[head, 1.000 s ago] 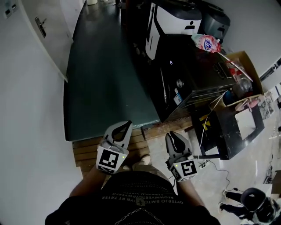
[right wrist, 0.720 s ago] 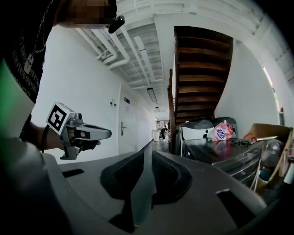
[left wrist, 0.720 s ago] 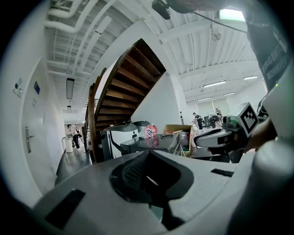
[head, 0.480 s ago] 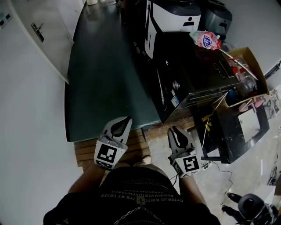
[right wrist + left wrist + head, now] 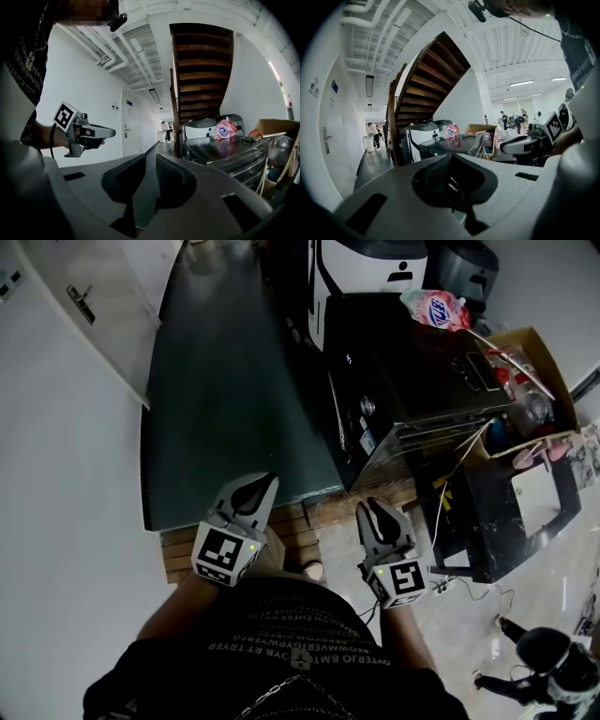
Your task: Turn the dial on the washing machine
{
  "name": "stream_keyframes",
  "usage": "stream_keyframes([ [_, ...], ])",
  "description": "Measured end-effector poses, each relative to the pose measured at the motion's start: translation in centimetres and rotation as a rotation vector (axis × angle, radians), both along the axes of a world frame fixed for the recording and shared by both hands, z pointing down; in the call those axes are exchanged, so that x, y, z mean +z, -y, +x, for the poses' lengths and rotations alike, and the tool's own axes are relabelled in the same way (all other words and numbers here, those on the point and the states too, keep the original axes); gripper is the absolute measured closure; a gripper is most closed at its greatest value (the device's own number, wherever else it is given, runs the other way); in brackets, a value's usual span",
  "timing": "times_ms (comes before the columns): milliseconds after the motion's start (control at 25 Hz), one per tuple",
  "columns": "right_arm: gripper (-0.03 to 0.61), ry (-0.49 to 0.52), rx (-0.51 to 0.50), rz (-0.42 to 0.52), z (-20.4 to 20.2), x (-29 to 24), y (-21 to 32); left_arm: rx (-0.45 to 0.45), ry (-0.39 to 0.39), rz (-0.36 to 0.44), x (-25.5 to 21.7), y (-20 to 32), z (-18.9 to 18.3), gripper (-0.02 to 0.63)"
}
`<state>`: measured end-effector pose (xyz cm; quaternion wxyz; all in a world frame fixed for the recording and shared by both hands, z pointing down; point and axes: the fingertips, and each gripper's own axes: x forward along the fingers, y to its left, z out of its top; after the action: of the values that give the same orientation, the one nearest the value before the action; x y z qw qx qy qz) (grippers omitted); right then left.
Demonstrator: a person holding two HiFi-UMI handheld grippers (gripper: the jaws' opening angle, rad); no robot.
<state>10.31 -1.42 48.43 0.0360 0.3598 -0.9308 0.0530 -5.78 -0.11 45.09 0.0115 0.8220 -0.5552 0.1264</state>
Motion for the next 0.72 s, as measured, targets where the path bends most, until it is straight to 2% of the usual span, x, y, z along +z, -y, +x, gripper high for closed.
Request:
stream_keyframes([
  [320, 0.499, -0.020, -0.003, -0.022, 0.5, 0.9, -0.2, 0.018, 0.008, -0.019, 0.1, 0.3, 0.9, 0.609],
  [600, 0.496, -0.045, 0.066, -0.042, 1.7, 1.7, 0.7, 0.088, -0.007, -0.022, 0.8, 3.0, 2.1, 0.609],
  [720, 0.497, -0.053, 0.092, -0.064, 2.1, 2.4, 2.2, 0.091, -0.013, -0.040, 1.5, 4.7, 1.7, 0.609],
])
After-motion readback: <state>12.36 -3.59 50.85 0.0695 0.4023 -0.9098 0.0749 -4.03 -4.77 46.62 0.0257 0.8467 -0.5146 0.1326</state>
